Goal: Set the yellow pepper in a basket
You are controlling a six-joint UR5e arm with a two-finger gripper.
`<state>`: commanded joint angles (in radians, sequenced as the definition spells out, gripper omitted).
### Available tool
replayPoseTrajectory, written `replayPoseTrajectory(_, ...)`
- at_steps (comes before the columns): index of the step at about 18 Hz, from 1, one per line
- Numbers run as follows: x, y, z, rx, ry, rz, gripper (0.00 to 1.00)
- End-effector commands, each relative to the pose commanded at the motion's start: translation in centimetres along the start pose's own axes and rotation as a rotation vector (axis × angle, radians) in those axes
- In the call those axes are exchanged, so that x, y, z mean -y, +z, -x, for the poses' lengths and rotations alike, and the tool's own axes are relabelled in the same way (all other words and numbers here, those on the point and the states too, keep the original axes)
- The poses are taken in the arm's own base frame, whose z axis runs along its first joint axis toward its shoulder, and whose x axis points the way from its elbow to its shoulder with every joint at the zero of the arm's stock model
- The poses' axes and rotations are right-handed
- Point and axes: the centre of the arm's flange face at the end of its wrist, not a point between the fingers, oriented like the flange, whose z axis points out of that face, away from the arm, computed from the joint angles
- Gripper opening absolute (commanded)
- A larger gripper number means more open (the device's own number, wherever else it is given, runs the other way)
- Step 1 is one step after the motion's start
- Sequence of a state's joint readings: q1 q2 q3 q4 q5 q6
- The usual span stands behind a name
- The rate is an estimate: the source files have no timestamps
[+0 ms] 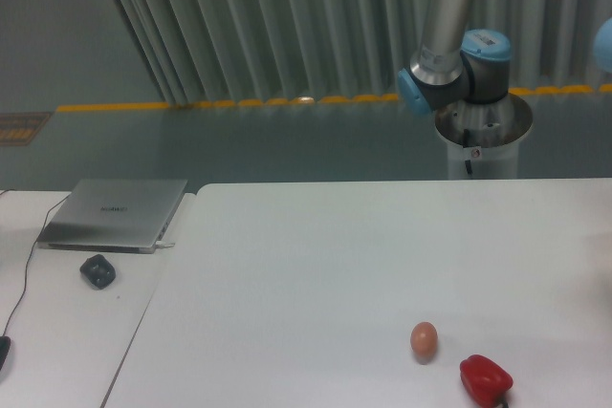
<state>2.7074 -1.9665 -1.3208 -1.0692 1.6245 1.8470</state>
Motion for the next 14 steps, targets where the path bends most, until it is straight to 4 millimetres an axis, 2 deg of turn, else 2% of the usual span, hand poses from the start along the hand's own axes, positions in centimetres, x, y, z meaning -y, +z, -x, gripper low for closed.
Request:
replayPoseTrajectory(4,-0.4,2.4,0.2,-0.017,-0.051,-0.002,0.28)
replayPoseTrajectory(6,-0.2,3.3,0.1,-0.029,-0.061,-0.006,0.41)
replayPoseTrajectory(7,-0.2,3.6,0.1,-0.031,-0.063,-0.008,0.52)
replayPoseTrajectory(8,-0.1,3.7,0.1,-0.033,-0.061,-0.010,0.71)
replayPoseTrajectory(9,-0.2,3.7,0.0,-0.033,-0.053,-0.009,1.00)
replayPoseTrajectory(14,-0.1,3.8,0.0,-0.037,-0.059,-0.009,1.00)
